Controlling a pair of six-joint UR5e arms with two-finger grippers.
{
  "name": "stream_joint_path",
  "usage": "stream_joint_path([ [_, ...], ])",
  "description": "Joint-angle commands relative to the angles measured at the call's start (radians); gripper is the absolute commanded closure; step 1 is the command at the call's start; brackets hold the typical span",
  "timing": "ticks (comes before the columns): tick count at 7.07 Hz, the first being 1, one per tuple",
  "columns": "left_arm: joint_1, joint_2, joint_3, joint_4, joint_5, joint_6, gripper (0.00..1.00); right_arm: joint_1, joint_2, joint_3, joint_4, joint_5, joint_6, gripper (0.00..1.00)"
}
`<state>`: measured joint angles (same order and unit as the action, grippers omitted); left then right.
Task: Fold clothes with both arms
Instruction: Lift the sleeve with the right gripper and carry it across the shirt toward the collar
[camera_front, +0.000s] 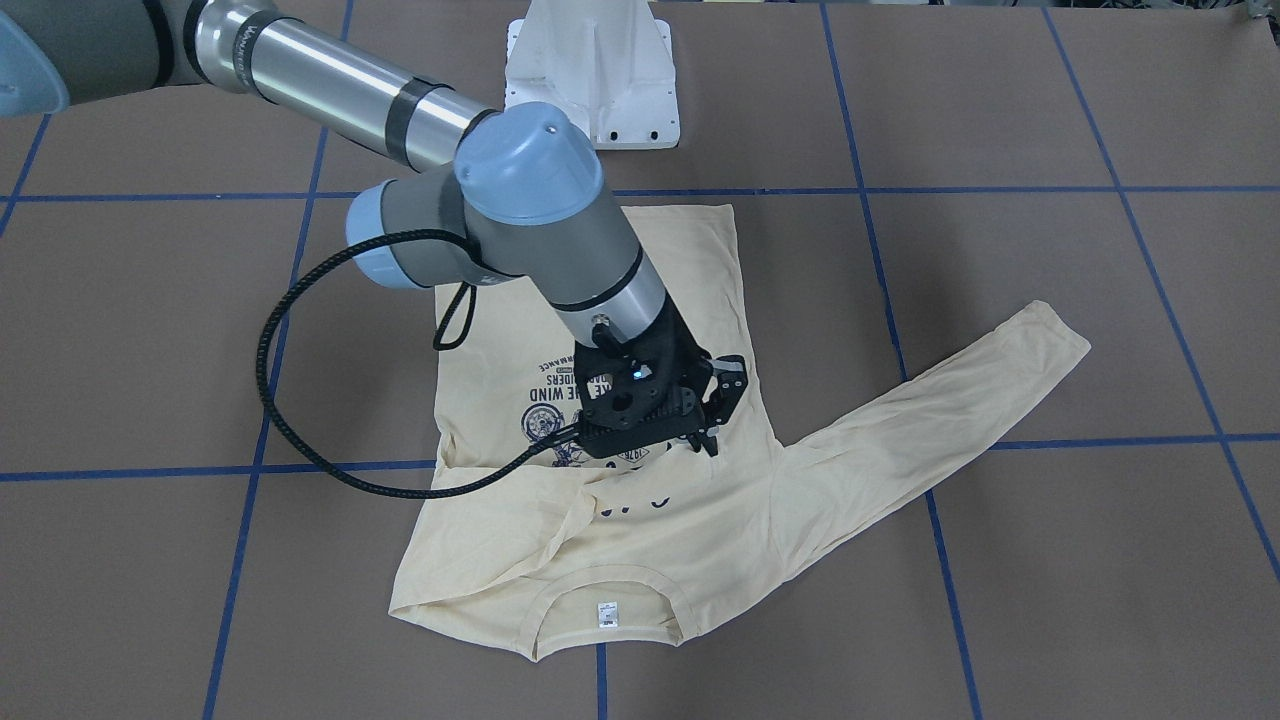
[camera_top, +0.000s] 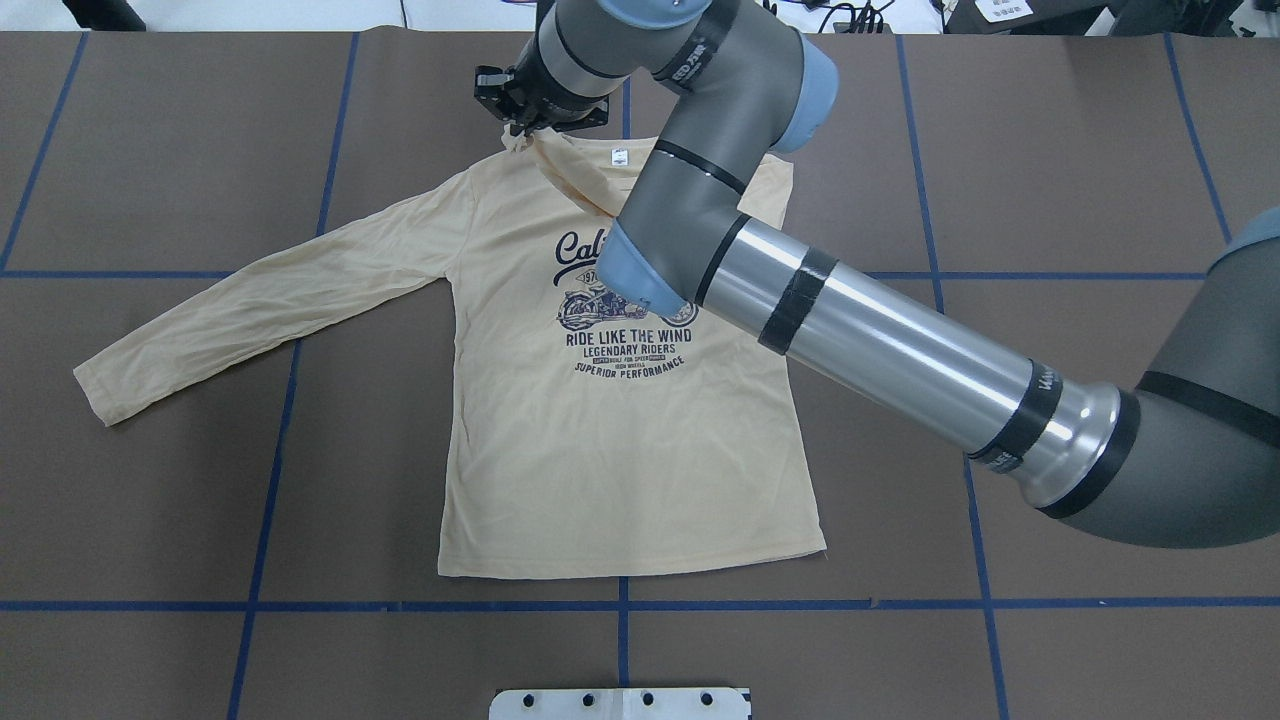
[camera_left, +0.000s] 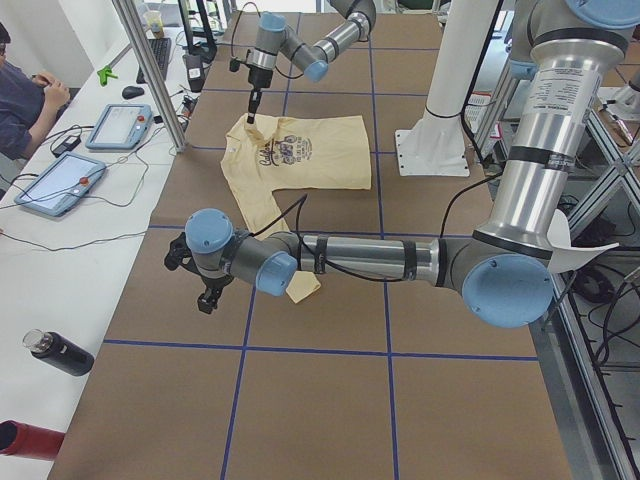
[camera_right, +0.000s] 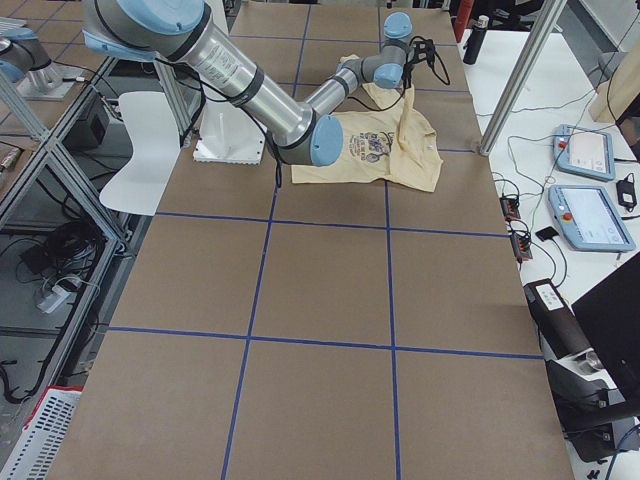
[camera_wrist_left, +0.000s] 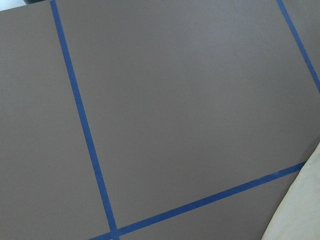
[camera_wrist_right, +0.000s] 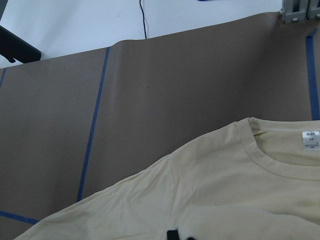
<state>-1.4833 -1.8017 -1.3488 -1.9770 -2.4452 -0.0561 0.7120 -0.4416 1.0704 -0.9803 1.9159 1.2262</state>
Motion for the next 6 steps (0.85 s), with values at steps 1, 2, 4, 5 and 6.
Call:
stream_joint_path([
  [1, 0.000, -0.021, 0.075, -0.057, 0.000, -0.001, 0.02, -0.083, 0.067, -0.104, 0.052, -0.157, -0.004, 1.00],
  [2, 0.000, -0.028, 0.104, -0.075, 0.000, -0.001, 0.02, -0.110, 0.072, -0.113, 0.042, -0.193, -0.083, 1.00],
  [4, 0.000, -0.031, 0.112, -0.075, 0.000, -0.001, 0.02, -0.132, 0.070, -0.124, 0.042, -0.238, -0.132, 0.01],
  [5, 0.000, -0.031, 0.117, -0.075, 0.000, -0.001, 0.02, -0.140, 0.075, -0.125, 0.042, -0.264, -0.176, 0.00],
  [6, 0.000, -0.031, 0.119, -0.075, 0.000, -0.001, 0.02, -0.140, 0.075, -0.128, 0.042, -0.264, -0.181, 0.00],
])
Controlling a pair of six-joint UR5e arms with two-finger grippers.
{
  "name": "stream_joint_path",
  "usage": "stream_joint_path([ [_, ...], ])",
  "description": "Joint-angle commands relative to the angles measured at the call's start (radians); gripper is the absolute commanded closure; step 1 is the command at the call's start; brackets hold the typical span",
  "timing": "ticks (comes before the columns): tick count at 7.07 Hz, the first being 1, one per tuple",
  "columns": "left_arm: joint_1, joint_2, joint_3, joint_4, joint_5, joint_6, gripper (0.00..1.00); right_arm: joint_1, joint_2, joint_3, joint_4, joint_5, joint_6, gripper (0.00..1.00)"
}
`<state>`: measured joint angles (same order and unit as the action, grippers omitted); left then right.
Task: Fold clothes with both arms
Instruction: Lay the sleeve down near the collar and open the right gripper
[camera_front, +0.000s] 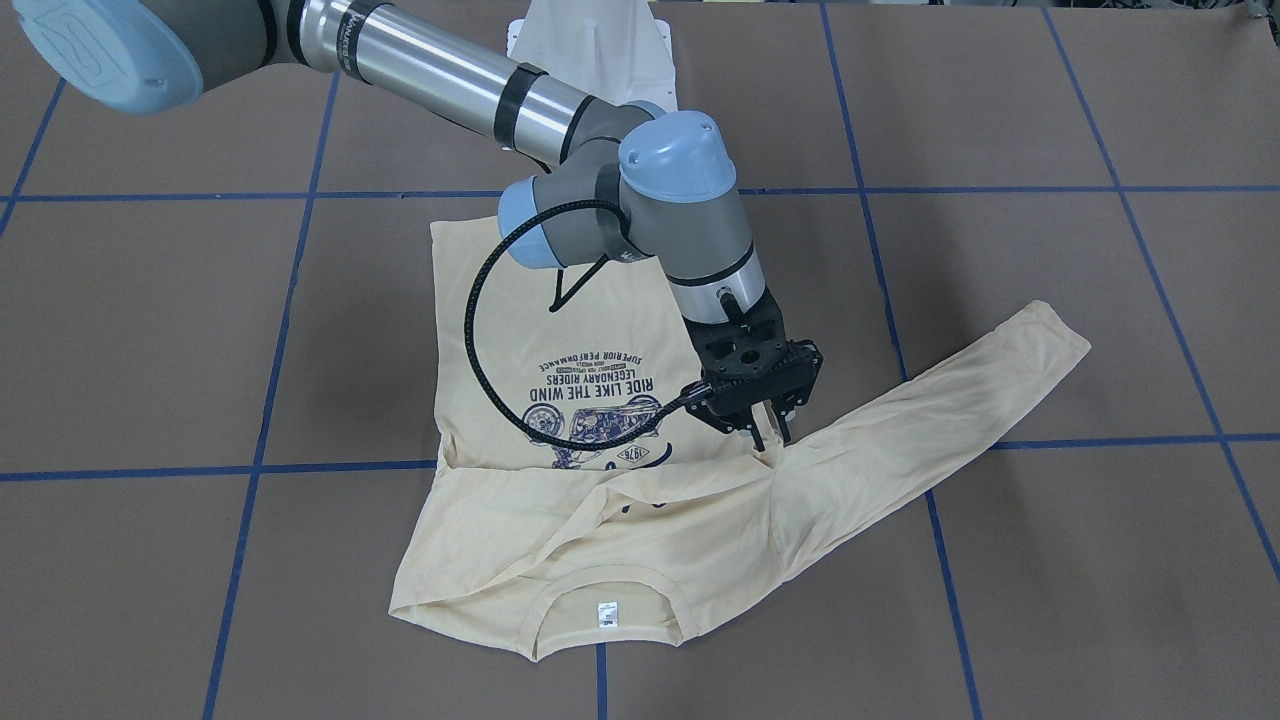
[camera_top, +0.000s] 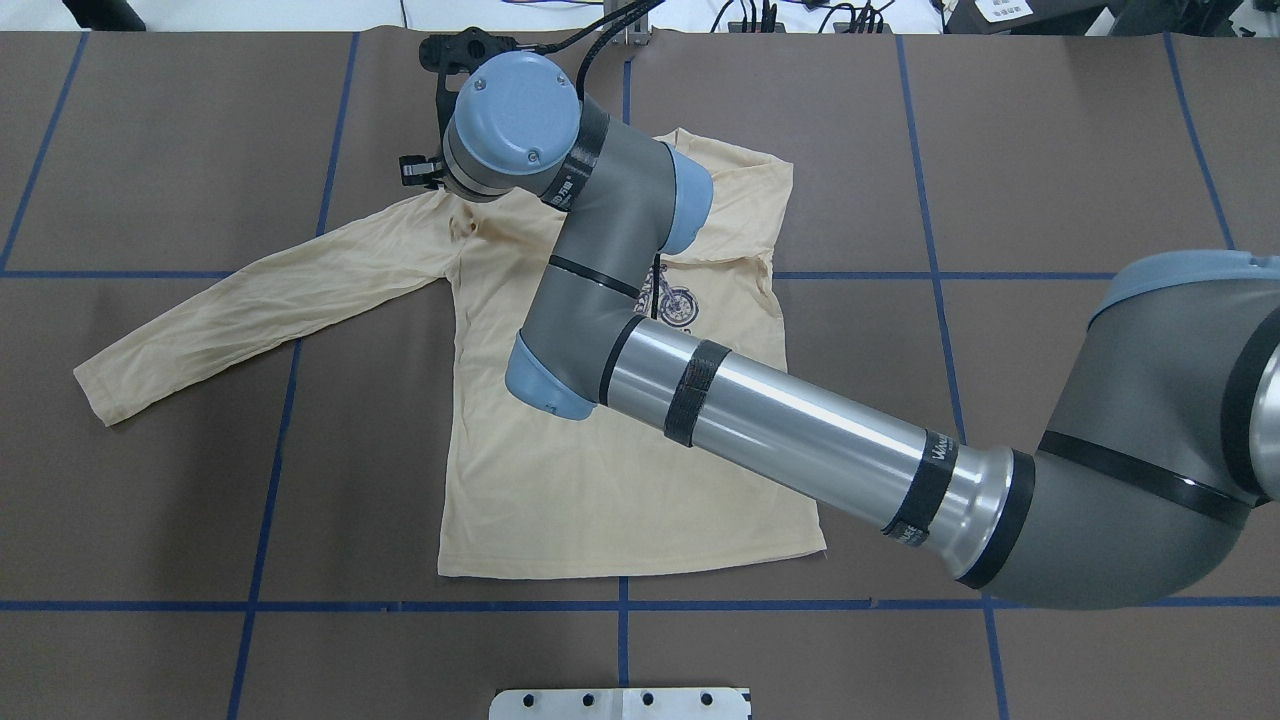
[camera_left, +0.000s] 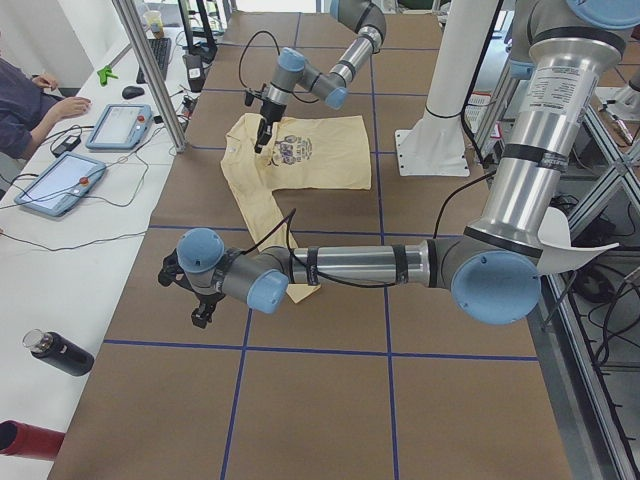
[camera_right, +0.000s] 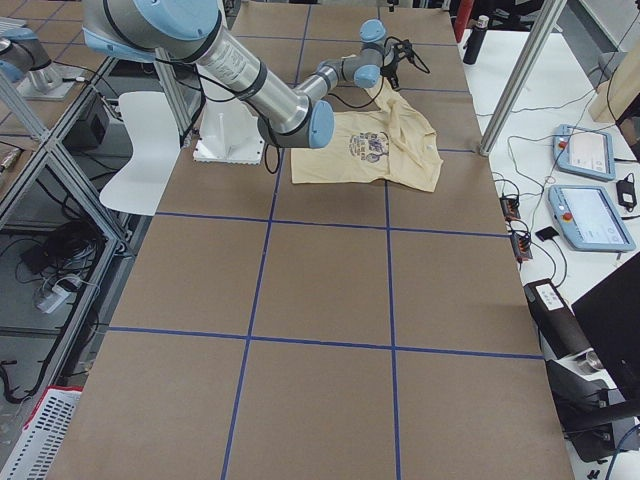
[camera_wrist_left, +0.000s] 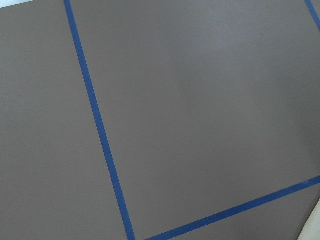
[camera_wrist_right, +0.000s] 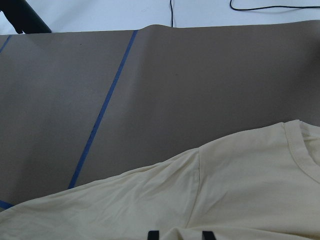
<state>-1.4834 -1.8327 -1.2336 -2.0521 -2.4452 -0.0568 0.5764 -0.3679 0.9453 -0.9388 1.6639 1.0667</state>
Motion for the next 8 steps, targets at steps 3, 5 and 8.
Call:
stream_joint_path([
  [3, 0.000, -0.002, 0.012, -0.002, 0.000, -0.002, 0.02, -0.001, 0.007, 0.003, -0.027, -0.012, -0.021, 0.00],
  [5, 0.000, 0.010, -0.013, -0.087, 0.008, -0.158, 0.01, 0.003, 0.006, 0.105, -0.211, -0.004, -0.022, 0.00],
  [8, 0.105, 0.122, -0.145, -0.284, 0.145, -0.487, 0.01, 0.052, -0.028, 0.249, -0.518, 0.115, -0.019, 0.00],
])
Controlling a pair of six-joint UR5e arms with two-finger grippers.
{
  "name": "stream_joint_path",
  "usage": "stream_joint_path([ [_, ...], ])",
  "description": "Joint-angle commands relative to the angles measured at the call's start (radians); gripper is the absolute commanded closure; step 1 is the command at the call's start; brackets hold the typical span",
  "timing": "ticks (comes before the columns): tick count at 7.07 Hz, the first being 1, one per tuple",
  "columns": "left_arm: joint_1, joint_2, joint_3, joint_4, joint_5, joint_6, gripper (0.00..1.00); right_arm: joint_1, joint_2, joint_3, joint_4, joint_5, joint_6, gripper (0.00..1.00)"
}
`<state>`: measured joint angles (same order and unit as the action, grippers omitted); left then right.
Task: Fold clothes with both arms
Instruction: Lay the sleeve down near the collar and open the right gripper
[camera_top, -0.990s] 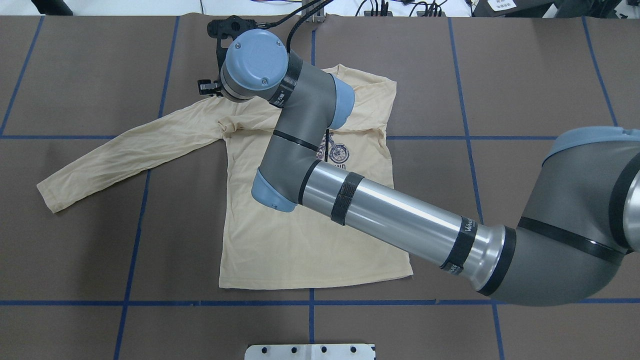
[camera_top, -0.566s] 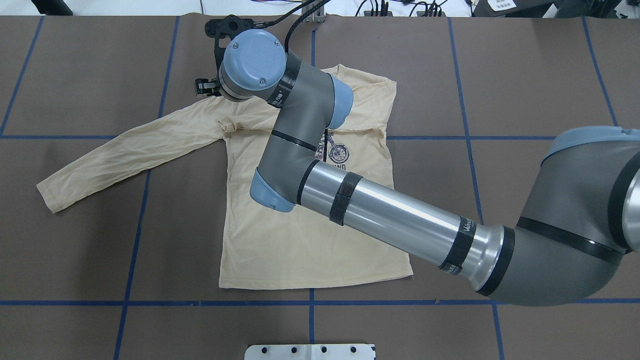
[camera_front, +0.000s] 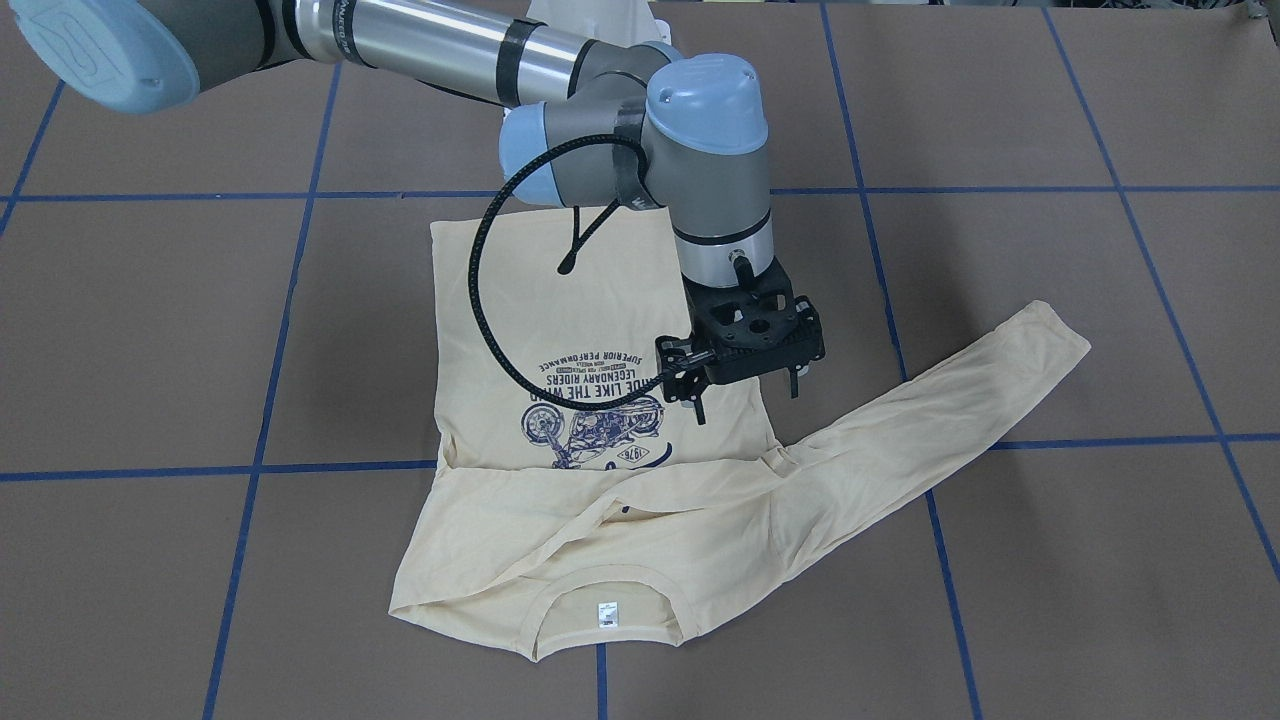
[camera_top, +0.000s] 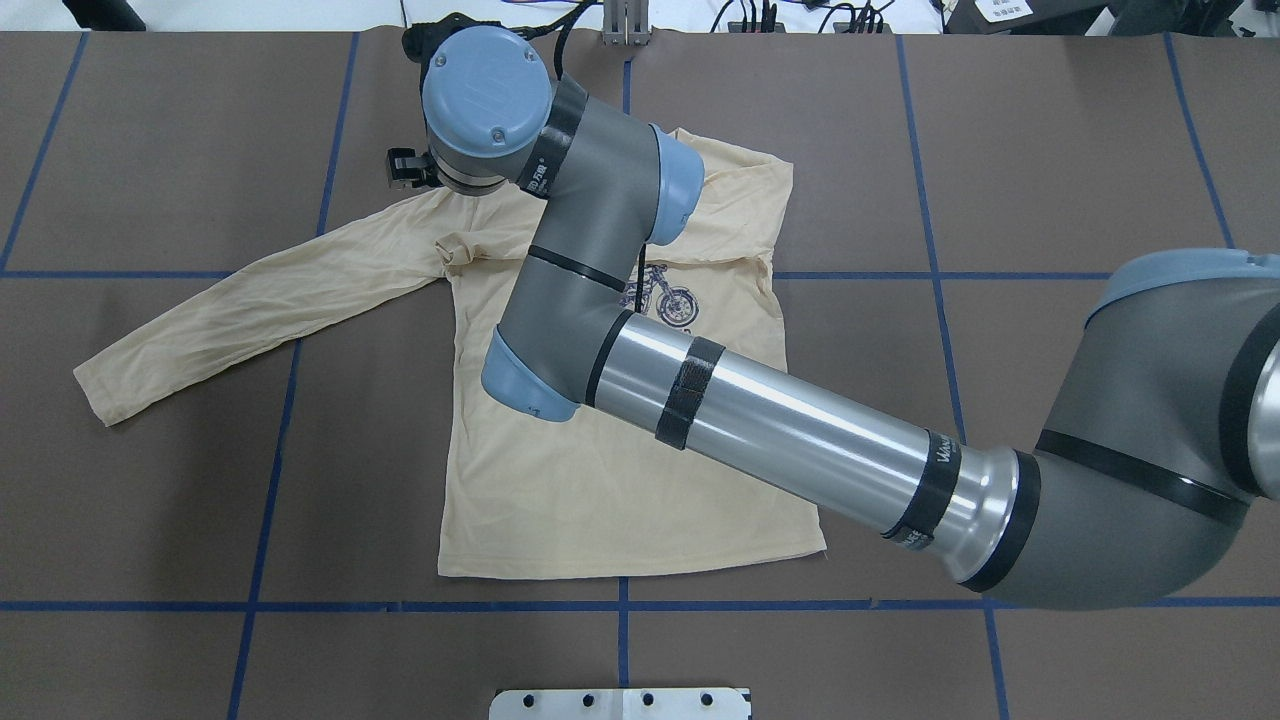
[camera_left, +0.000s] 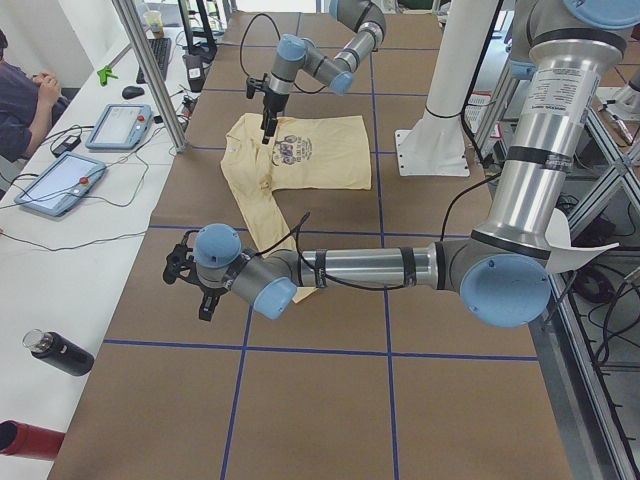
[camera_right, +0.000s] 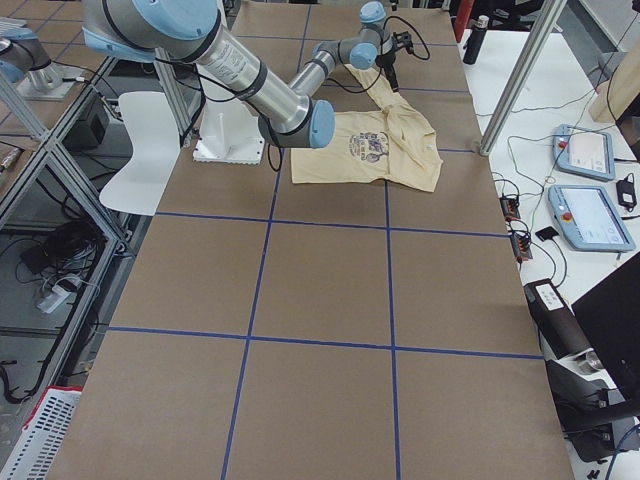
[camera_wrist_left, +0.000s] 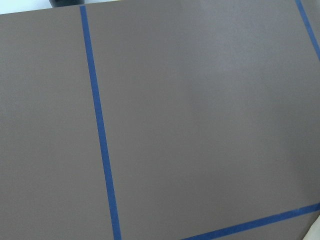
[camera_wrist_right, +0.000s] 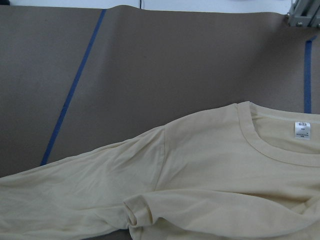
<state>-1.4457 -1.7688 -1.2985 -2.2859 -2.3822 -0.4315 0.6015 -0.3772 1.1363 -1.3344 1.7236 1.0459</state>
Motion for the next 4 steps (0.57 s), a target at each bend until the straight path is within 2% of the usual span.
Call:
stream_joint_path([
  [1, 0.138, 0.118, -0.175, -0.050, 0.150, -0.216, 0.01, 0.058, -0.060, 0.116, -0.212, 0.114, 0.000, 0.00],
  [3, 0.296, 0.234, -0.324, -0.050, 0.265, -0.400, 0.01, 0.124, -0.281, 0.360, -0.306, 0.216, -0.015, 0.00],
  [4, 0.361, 0.279, -0.365, -0.052, 0.329, -0.461, 0.01, 0.138, -0.374, 0.461, -0.374, 0.228, -0.076, 0.00],
])
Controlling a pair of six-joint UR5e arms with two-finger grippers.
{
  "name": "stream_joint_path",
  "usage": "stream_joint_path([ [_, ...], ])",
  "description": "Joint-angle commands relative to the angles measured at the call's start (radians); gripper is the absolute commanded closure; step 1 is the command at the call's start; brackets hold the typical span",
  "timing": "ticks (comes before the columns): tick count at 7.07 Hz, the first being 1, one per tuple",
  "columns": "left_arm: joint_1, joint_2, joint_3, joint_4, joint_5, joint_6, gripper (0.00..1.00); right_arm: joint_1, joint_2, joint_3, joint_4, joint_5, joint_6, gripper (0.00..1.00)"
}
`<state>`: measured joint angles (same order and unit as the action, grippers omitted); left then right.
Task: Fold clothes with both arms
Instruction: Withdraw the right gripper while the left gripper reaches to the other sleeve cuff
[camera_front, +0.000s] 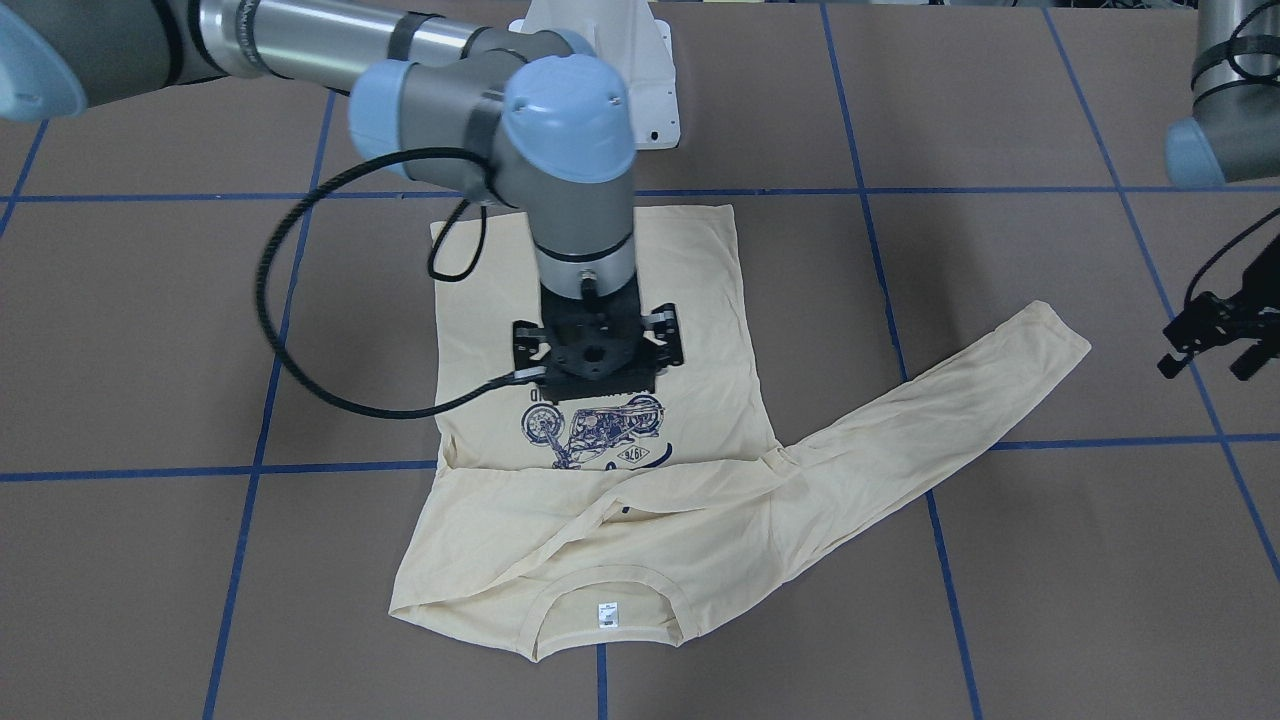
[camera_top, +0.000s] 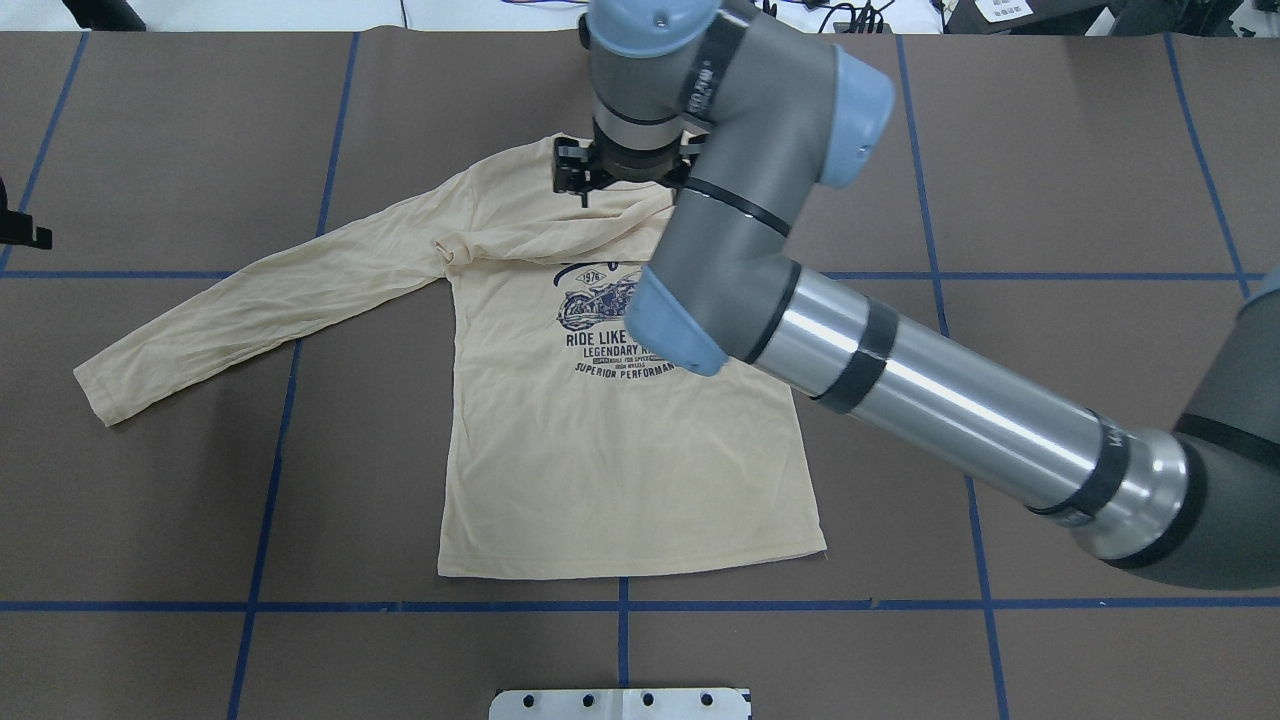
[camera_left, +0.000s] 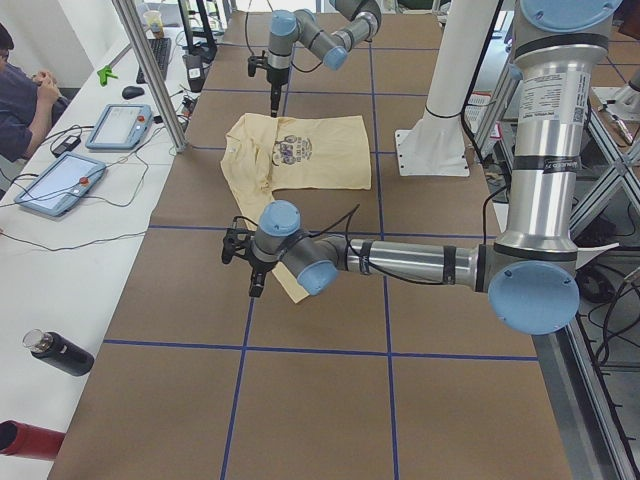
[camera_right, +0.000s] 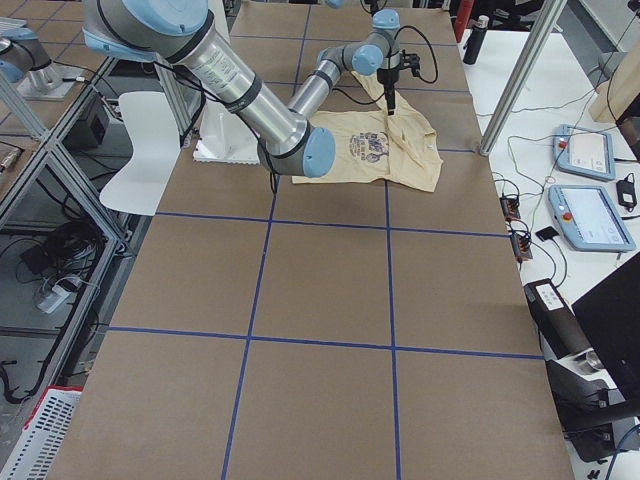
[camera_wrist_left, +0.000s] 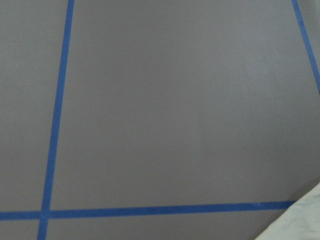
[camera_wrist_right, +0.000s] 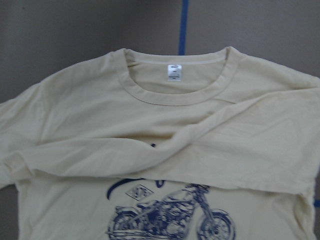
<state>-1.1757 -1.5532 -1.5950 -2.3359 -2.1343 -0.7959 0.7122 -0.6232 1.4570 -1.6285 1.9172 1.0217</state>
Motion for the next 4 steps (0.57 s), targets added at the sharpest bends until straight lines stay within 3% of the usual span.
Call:
stream_joint_path([
  [1, 0.143, 0.085, -0.071, -0.022, 0.108, -0.156, 0.01, 0.042, -0.175, 0.219, -0.188, 0.036, -0.122, 0.00],
  [3, 0.246, 0.151, -0.066, -0.135, 0.189, -0.274, 0.01, 0.075, -0.241, 0.308, -0.368, 0.074, -0.269, 0.00],
  [4, 0.279, 0.151, -0.054, -0.134, 0.227, -0.292, 0.02, 0.082, -0.310, 0.366, -0.364, 0.081, -0.299, 0.00],
])
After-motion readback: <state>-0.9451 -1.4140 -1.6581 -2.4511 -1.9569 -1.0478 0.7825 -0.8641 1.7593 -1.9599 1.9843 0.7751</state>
